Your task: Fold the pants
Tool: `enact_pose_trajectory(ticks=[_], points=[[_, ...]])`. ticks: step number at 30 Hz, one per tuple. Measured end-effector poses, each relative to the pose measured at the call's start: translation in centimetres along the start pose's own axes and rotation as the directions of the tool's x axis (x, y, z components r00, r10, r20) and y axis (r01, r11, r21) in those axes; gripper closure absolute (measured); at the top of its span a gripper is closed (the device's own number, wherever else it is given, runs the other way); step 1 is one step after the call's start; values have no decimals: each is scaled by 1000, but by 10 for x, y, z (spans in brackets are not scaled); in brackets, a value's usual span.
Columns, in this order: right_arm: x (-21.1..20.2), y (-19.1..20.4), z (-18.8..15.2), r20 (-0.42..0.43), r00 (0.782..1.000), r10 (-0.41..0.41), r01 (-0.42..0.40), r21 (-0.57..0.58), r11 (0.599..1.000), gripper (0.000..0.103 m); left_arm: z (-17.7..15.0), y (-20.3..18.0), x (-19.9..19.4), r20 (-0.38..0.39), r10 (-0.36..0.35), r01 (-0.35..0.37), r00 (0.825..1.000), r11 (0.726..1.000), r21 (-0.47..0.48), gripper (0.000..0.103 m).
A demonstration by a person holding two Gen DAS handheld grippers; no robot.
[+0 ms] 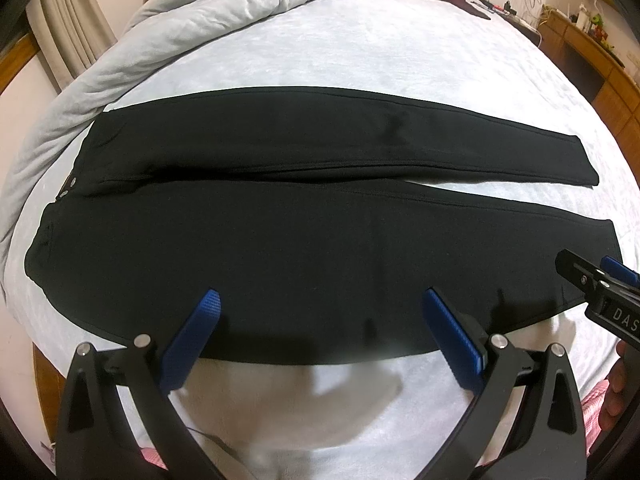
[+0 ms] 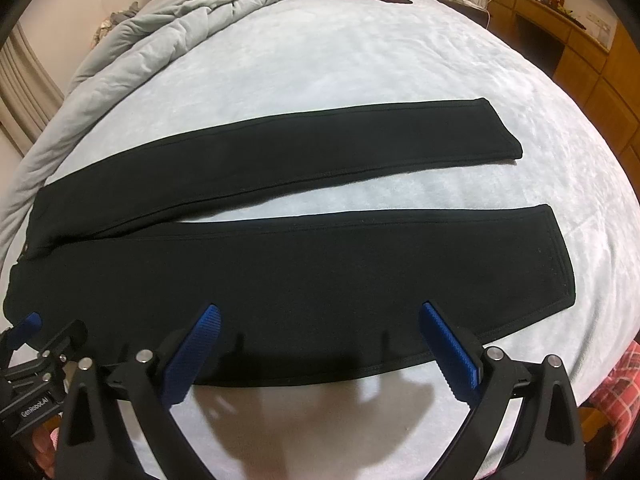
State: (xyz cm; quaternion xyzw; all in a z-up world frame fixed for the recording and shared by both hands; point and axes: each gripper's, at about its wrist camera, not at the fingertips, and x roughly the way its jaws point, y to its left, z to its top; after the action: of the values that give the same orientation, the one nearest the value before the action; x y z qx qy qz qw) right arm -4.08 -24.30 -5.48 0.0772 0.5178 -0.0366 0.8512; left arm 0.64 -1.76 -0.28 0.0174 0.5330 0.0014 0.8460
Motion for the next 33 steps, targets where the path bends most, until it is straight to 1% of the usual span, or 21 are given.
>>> enact_pose_trajectory(ticks=[21,24,27,29,30,31,33], points=[[1,0,-2,-4,1000,7,-7,2,1000,4,1,-6,2,-2,3,-3,1000,1000,14,3],[4,-3,1,-10,999,32,-32,-3,999,4,2,-7,2,-6,-2,2,1000,1000,15,3],[5,-22,18,-7,996,85,-85,9,996,4,11,-12,3,-5,-8,8,1000,1000,31,3],[7,-52,47,20,995,100,-101,42,994,4,24,-17,6,3,-3,3,1000,999,52,3],[10,-64,59,24,996,89,-90,48,995,4,33,-21,9,5,1,-1,1000,998,65,3],[17,-81,78,22,998,57,-58,51,997,4,40,-24,11,5,-3,3,1000,997,71,3],[32,-111,112,8,1000,13,-14,48,999,4,61,-34,18,-1,-28,28,1000,996,87,3]])
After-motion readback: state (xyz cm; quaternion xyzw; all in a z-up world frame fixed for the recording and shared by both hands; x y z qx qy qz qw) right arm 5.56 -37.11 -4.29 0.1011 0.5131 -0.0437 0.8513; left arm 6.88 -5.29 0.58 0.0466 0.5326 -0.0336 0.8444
